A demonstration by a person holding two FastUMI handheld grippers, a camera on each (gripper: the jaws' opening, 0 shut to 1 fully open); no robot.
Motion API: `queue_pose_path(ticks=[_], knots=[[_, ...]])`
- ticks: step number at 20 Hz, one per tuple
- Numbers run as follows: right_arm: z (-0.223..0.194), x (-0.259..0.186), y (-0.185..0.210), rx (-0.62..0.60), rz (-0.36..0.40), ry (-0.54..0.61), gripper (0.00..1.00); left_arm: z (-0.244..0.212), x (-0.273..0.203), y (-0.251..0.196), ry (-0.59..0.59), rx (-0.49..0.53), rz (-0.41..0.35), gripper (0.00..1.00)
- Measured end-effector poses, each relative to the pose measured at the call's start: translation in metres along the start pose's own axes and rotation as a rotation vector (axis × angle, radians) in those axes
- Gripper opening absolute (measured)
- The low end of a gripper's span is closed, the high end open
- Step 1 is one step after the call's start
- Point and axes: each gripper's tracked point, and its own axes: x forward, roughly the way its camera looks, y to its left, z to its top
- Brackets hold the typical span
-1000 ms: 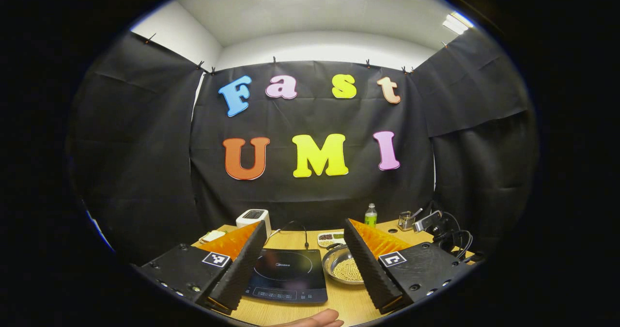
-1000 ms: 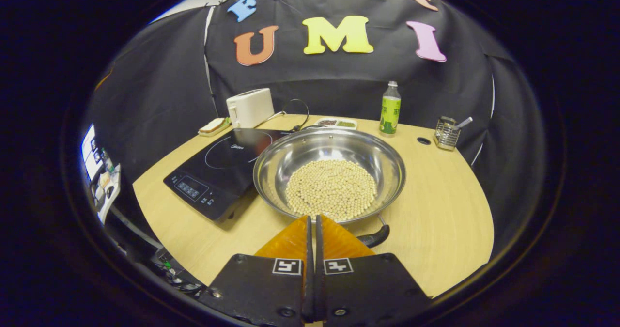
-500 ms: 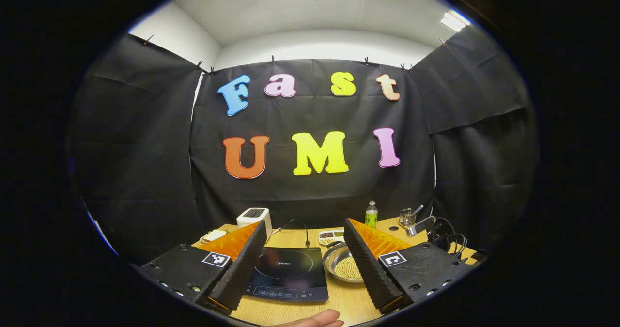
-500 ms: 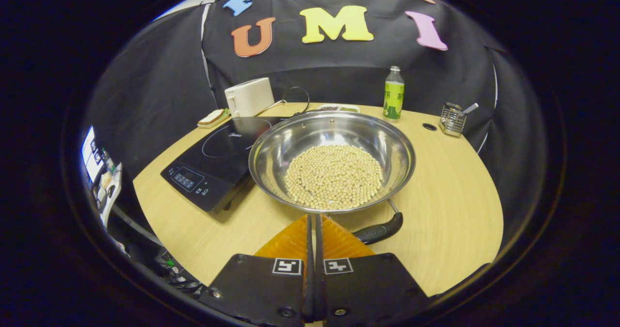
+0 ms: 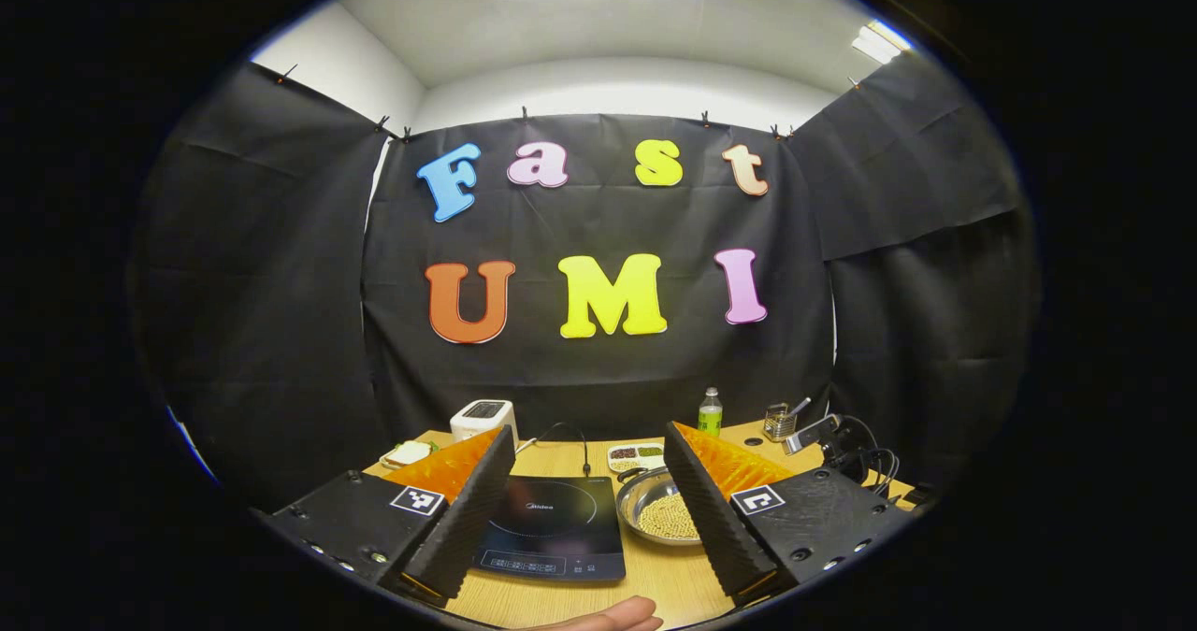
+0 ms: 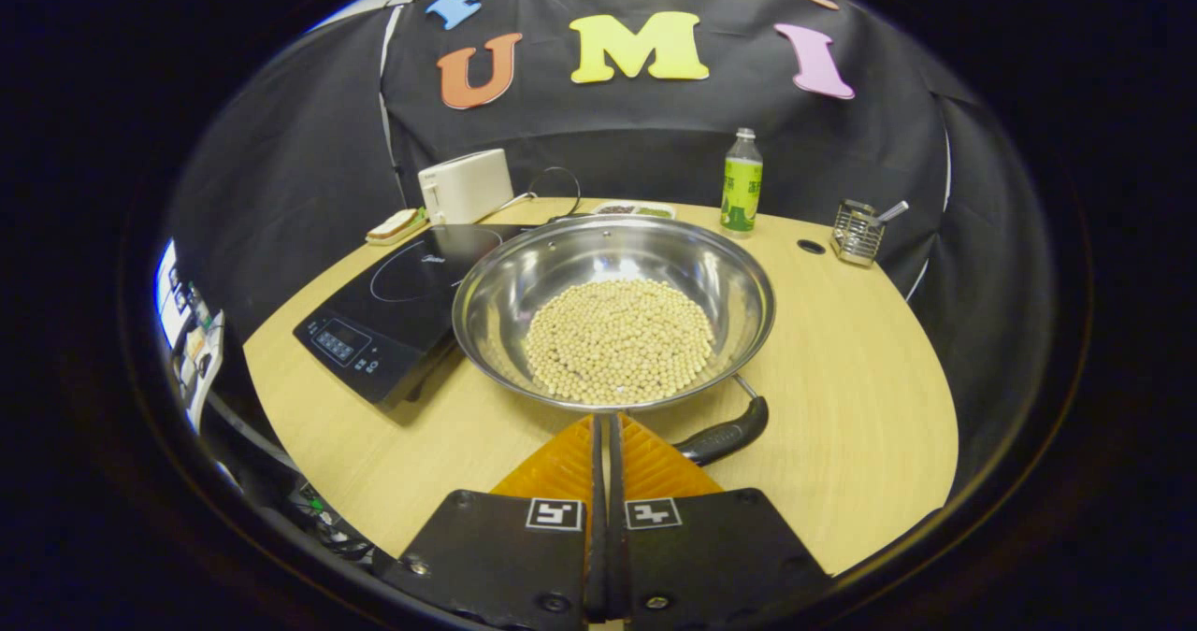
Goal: First push the handle of the pot to place it horizontally, then grasp the pot with both hands and set it on the induction cooktop.
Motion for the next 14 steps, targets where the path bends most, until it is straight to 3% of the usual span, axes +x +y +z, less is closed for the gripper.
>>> queue_pose_path(ticks=[6,14], knots=[[0.004,0.005,-0.024,-0.016,-0.039,0.005,0.04,-0.001,0.005,0.009,0.000,-0.006,0.024,0.95],[0.011,0.017,-0.055,-0.012,-0.031,0.032,0.04,0.008,0.039,0.013,-0.001,-0.012,0.068,0.95]])
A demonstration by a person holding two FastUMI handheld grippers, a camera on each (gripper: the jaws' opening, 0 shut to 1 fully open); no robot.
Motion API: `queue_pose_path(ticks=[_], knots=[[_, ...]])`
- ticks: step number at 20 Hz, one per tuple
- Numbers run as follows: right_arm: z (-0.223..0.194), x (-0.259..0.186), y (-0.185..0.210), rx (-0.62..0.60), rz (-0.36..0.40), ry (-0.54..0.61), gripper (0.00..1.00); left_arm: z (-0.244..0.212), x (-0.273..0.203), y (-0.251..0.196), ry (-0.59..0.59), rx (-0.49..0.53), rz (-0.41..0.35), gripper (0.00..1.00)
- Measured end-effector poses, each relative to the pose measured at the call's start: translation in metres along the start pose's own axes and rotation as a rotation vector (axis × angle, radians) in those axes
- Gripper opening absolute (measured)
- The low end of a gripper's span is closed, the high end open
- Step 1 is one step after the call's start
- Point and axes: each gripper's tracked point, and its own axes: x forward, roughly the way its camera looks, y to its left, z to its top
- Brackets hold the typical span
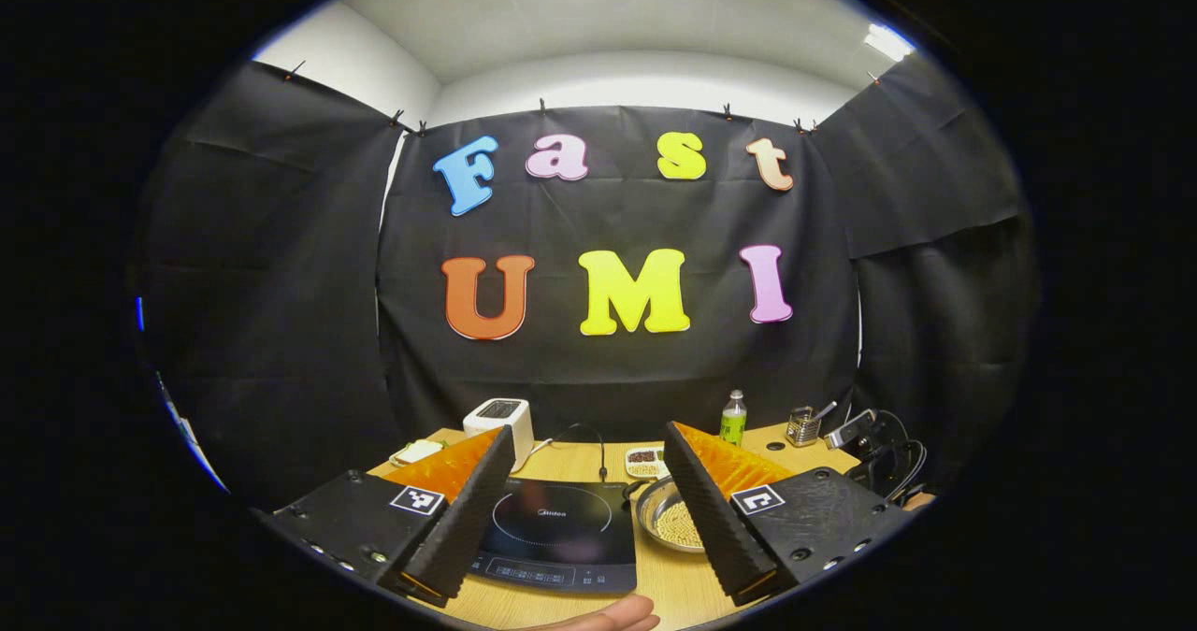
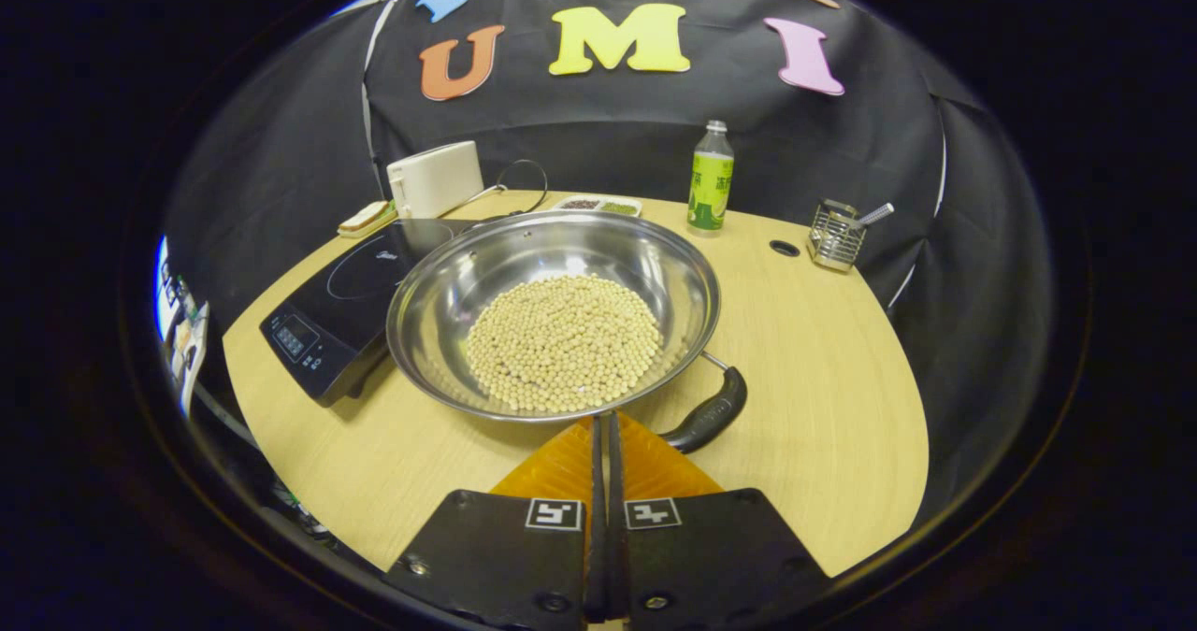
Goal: First push the handle of the pot to place it horizontally, then grasp the pot with both hands and set it on the induction cooktop.
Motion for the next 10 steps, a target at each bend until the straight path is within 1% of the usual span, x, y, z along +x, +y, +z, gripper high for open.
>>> queue_pose_path(ticks=[6,10], knots=[[0.010,0.006,-0.027,-0.014,-0.013,0.017,0.04,0.015,0.029,-0.002,-0.038,-0.040,0.017,0.95],[0.017,0.012,-0.043,-0.041,-0.030,0.021,0.04,0.011,0.050,-0.006,-0.020,-0.040,0.013,0.95]])
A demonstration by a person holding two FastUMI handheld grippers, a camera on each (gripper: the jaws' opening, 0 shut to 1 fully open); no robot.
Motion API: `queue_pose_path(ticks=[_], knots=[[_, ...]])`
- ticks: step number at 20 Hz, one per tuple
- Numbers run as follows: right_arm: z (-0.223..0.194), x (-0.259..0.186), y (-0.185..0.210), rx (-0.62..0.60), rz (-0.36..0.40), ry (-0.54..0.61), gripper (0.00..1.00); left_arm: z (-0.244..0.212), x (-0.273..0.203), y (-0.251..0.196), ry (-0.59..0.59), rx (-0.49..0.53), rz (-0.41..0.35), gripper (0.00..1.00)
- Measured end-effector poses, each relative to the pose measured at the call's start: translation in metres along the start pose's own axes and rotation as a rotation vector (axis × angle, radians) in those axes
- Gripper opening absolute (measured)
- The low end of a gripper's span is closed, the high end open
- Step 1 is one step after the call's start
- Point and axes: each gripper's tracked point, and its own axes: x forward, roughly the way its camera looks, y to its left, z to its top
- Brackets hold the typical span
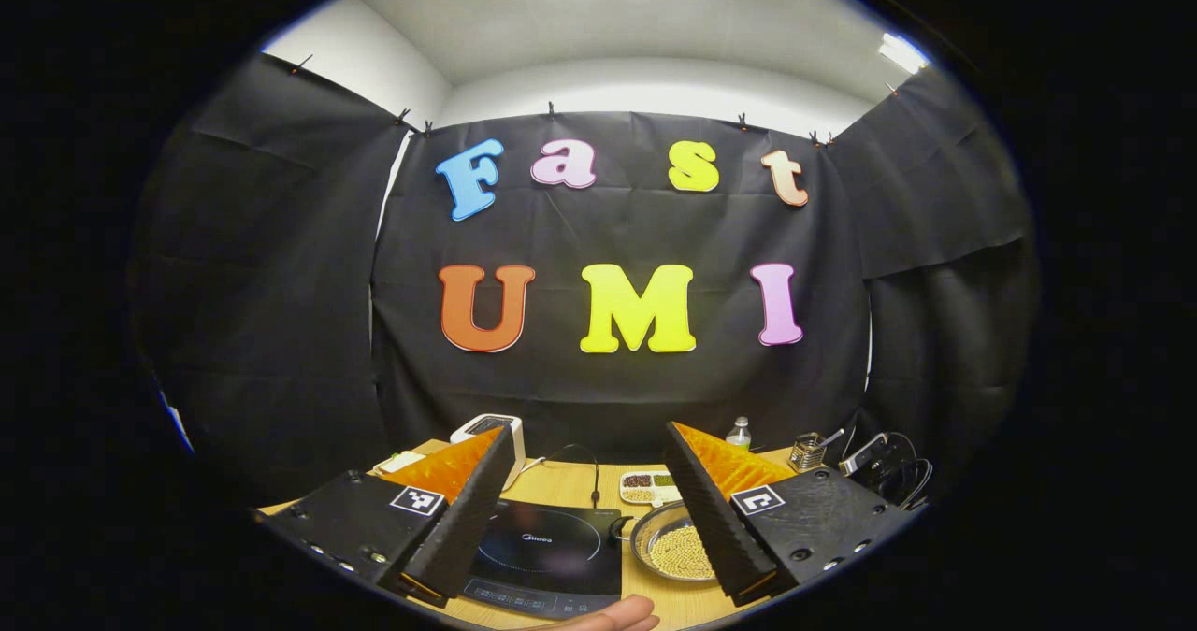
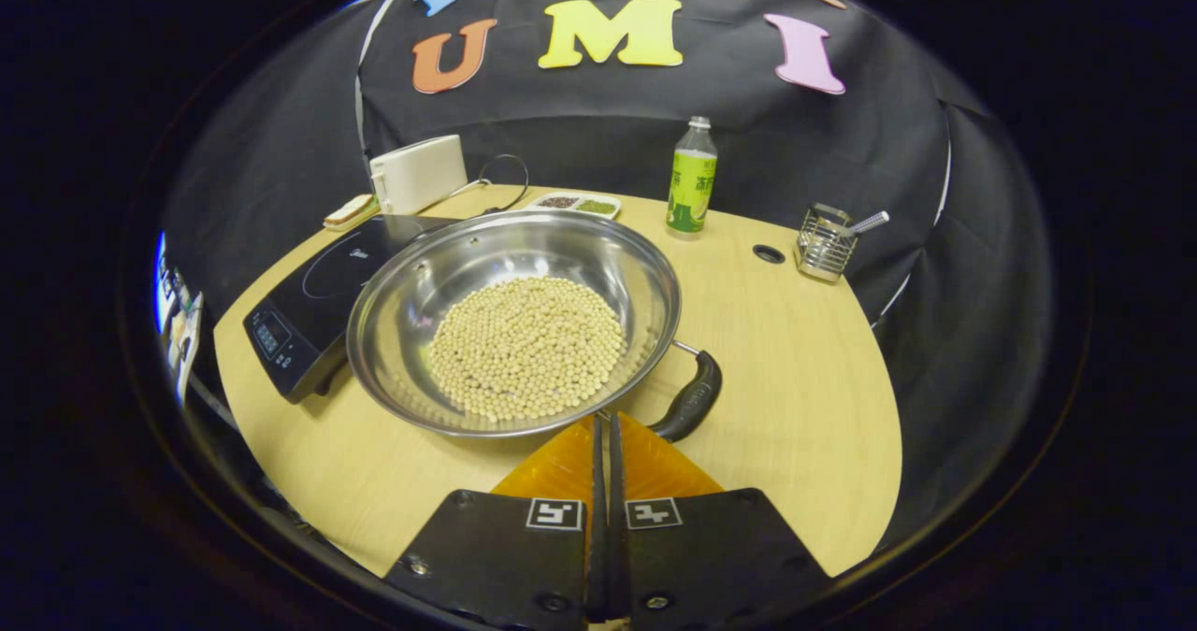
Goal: First push the handle of the pot to place it horizontally, then grasp the pot with both hands and set it on the induction cooktop.
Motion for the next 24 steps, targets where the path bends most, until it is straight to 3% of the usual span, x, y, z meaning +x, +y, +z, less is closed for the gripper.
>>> queue_pose_path(ticks=[5,11,19,24], knots=[[0.008,0.011,-0.022,0.034,-0.019,0.007,0.04,-0.010,0.018,0.003,0.018,0.011,0.003,0.96],[0.026,0.025,-0.044,0.093,-0.048,-0.002,0.04,-0.022,0.040,0.010,0.015,-0.057,0.016,0.95],[0.038,0.039,-0.060,0.129,-0.074,-0.014,0.04,-0.093,0.081,0.004,0.170,-0.062,-0.006,0.95],[0.042,0.023,-0.058,0.143,-0.067,-0.044,0.04,-0.145,0.103,-0.008,0.298,-0.070,-0.034,0.95]])
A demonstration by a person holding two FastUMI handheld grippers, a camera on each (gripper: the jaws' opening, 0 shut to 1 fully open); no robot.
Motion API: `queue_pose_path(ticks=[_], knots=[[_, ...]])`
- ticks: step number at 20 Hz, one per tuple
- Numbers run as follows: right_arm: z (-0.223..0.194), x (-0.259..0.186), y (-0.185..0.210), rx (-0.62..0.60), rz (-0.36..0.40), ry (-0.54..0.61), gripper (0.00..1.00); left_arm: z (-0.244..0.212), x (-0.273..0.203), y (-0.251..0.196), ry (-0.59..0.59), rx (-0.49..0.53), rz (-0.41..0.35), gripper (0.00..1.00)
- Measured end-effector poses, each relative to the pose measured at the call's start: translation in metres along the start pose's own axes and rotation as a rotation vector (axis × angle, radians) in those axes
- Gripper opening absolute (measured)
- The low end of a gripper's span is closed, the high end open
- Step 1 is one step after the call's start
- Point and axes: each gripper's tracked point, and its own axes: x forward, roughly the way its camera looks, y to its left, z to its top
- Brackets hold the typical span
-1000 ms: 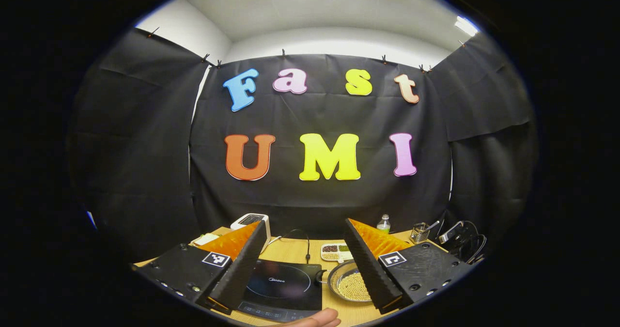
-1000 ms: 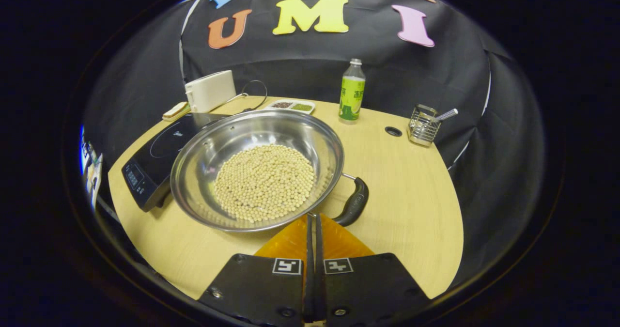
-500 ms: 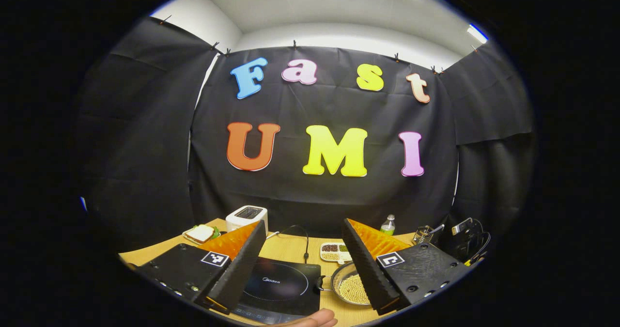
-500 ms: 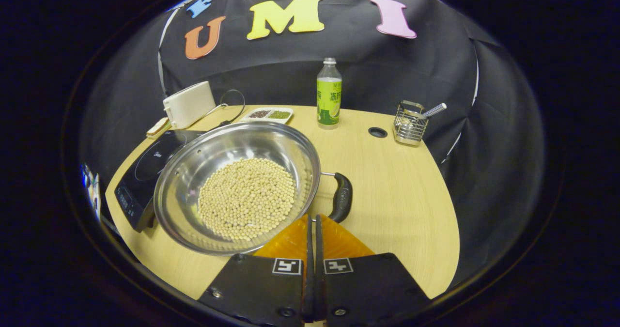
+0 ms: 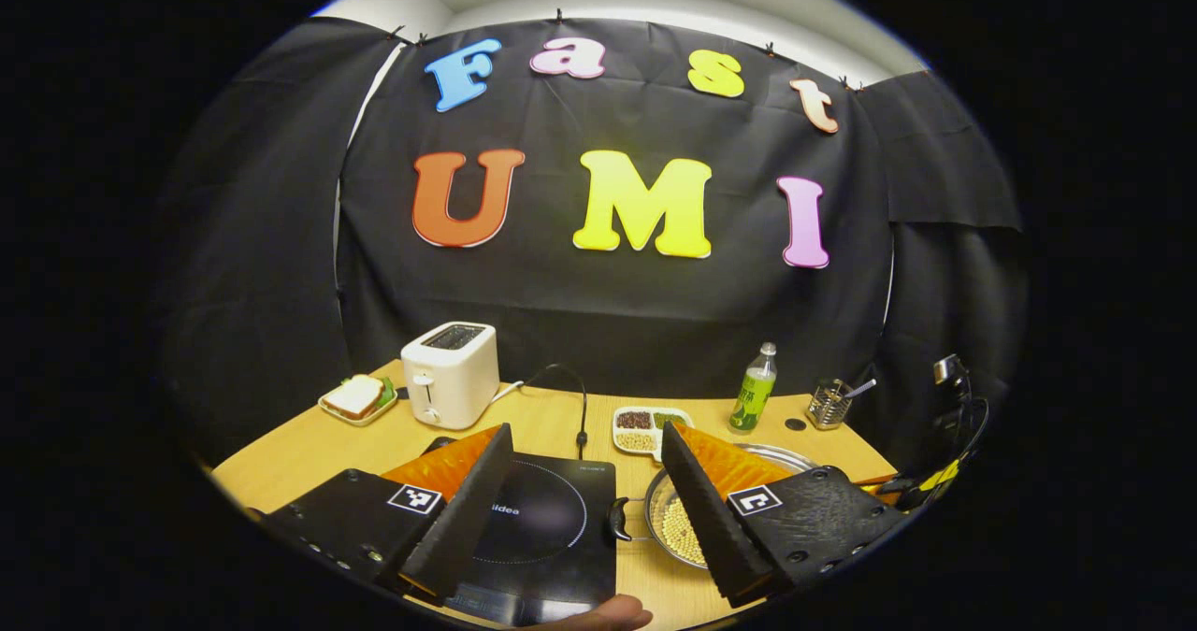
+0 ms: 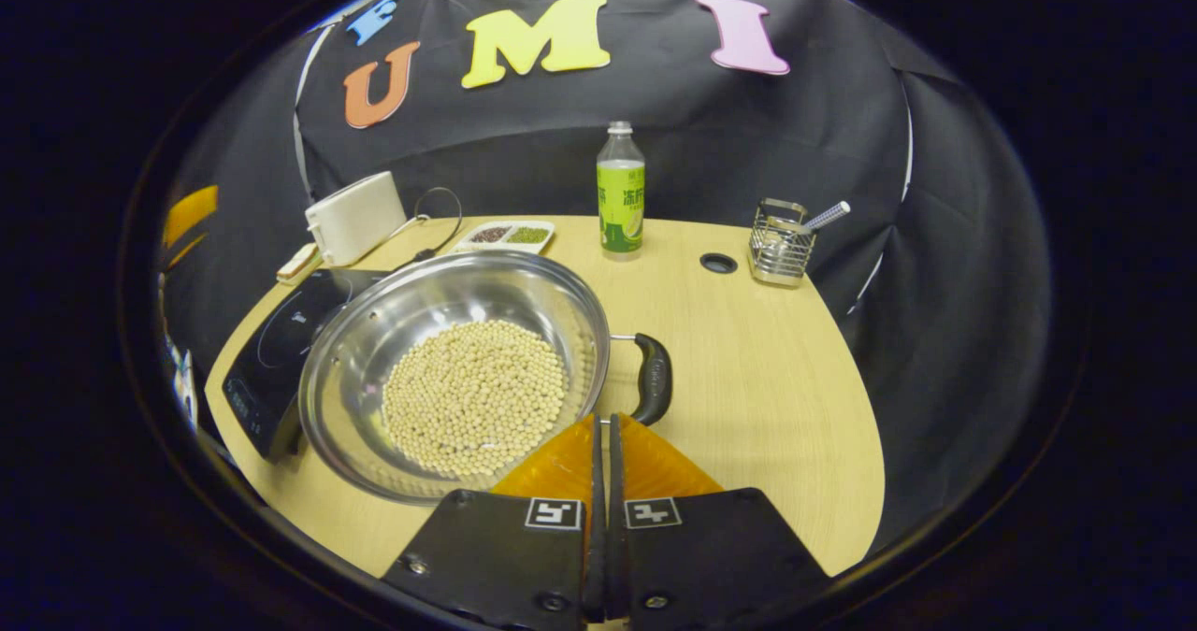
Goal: First push the handle of the pot to place it horizontally, then grasp the pot with both hands and set it on the induction cooktop.
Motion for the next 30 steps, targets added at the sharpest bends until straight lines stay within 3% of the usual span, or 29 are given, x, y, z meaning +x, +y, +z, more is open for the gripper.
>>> queue_pose_path(ticks=[3,5,8,14,20,27,28,29,30], knots=[[0.013,-0.012,-0.005,-0.008,-0.024,-0.053,0.04,-0.026,0.017,-0.011,0.072,-0.005,-0.027,0.95],[0.026,-0.019,-0.010,0.003,-0.055,-0.106,0.14,-0.045,0.027,-0.018,0.119,0.005,-0.047,0.95],[0.047,-0.018,-0.015,-0.007,-0.087,-0.189,0.99,-0.073,0.040,-0.024,0.192,0.004,-0.046,0.95],[0.043,0.018,-0.013,0.056,-0.106,-0.127,1.00,-0.111,0.059,-0.040,0.297,-0.002,-0.083,0.95],[0.037,0.054,-0.030,0.108,-0.155,-0.154,1.00,-0.142,0.077,-0.047,0.386,-0.017,-0.095,0.95],[0.033,0.061,-0.014,0.164,-0.062,-0.151,0.95,-0.164,0.091,-0.049,0.439,-0.005,-0.082,0.92],[0.031,0.061,-0.009,0.166,-0.039,-0.145,0.94,-0.163,0.092,-0.047,0.432,-0.001,-0.075,0.88],[0.030,0.062,-0.006,0.171,-0.024,-0.136,0.95,-0.163,0.094,-0.045,0.431,0.001,-0.067,0.75],[0.029,0.063,-0.007,0.174,-0.033,-0.133,0.86,-0.163,0.095,-0.042,0.432,0.003,-0.055,0.81]])
